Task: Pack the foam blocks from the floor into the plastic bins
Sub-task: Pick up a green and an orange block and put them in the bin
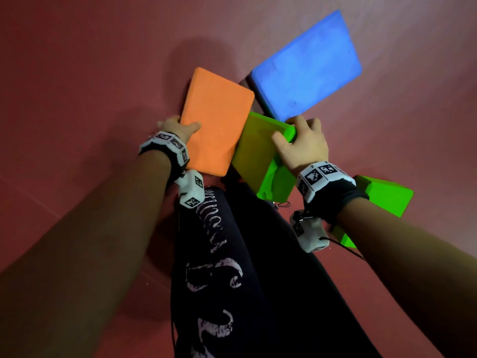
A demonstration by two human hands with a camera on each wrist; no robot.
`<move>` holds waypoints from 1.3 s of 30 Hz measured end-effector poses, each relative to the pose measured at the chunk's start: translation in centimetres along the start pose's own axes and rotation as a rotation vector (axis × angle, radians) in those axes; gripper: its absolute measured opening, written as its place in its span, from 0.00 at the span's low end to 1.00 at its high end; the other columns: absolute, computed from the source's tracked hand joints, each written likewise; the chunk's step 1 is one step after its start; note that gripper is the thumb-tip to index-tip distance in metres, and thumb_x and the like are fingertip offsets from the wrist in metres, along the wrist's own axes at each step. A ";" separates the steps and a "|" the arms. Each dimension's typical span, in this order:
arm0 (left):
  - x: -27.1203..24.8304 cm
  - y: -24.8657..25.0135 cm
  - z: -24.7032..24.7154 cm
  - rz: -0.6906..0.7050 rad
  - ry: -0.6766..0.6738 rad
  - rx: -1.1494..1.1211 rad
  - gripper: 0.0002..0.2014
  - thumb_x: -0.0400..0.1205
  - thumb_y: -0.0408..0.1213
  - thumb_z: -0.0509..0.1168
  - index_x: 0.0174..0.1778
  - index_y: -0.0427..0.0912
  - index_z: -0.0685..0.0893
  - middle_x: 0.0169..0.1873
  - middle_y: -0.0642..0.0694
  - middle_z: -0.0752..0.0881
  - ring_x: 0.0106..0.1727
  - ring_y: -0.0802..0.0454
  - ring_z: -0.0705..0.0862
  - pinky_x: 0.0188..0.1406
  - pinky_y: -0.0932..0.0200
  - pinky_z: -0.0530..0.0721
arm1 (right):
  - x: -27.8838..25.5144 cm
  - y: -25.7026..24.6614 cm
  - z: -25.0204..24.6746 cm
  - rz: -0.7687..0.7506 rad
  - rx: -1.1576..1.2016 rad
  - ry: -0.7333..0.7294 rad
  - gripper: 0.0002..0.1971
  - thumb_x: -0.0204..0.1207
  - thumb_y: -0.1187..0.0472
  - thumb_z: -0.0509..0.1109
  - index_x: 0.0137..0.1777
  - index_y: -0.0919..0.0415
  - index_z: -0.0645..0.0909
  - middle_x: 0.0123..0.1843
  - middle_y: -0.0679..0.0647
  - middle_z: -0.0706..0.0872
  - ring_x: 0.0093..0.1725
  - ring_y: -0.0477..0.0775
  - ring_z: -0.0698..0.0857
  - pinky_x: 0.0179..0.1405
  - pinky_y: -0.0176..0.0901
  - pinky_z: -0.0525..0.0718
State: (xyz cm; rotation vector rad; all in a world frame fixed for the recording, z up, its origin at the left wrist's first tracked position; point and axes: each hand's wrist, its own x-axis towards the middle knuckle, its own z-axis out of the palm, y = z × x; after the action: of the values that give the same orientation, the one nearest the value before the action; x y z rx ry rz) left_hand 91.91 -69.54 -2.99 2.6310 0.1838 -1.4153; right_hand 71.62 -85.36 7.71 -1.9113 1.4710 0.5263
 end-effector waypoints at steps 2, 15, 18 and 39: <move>-1.6 0.1 -0.3 0.024 -0.001 -0.081 0.36 0.69 0.56 0.73 0.70 0.44 0.74 0.67 0.40 0.76 0.64 0.41 0.78 0.68 0.46 0.75 | -0.2 0.1 -0.1 0.016 0.013 -0.017 0.31 0.62 0.37 0.58 0.63 0.52 0.77 0.60 0.58 0.73 0.59 0.66 0.79 0.56 0.52 0.77; -7.8 -2.3 0.0 0.178 -0.146 0.138 0.48 0.68 0.49 0.79 0.80 0.48 0.58 0.72 0.38 0.70 0.70 0.39 0.73 0.71 0.47 0.72 | -2.2 1.6 -0.8 0.080 -0.048 -0.116 0.23 0.71 0.45 0.68 0.65 0.52 0.76 0.64 0.59 0.71 0.61 0.68 0.79 0.60 0.53 0.78; -10.0 -1.7 -0.7 0.184 -0.117 0.129 0.46 0.69 0.52 0.76 0.79 0.45 0.60 0.71 0.38 0.71 0.69 0.38 0.74 0.68 0.49 0.73 | -3.7 0.8 -1.4 0.095 -0.051 -0.128 0.24 0.71 0.46 0.70 0.66 0.53 0.76 0.65 0.59 0.71 0.61 0.68 0.78 0.61 0.53 0.78; -19.3 6.1 -26.3 0.360 0.062 0.135 0.28 0.79 0.52 0.63 0.76 0.55 0.66 0.59 0.36 0.80 0.57 0.35 0.80 0.55 0.47 0.81 | -7.0 -20.6 -18.9 -0.143 -0.064 -0.043 0.27 0.68 0.51 0.75 0.68 0.48 0.78 0.65 0.63 0.73 0.65 0.68 0.76 0.67 0.52 0.76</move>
State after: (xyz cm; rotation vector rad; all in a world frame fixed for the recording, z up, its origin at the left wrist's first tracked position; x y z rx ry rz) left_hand 103.97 -71.29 27.87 2.6381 -0.3728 -1.2627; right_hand 87.83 -90.89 30.88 -2.0246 1.2926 0.5502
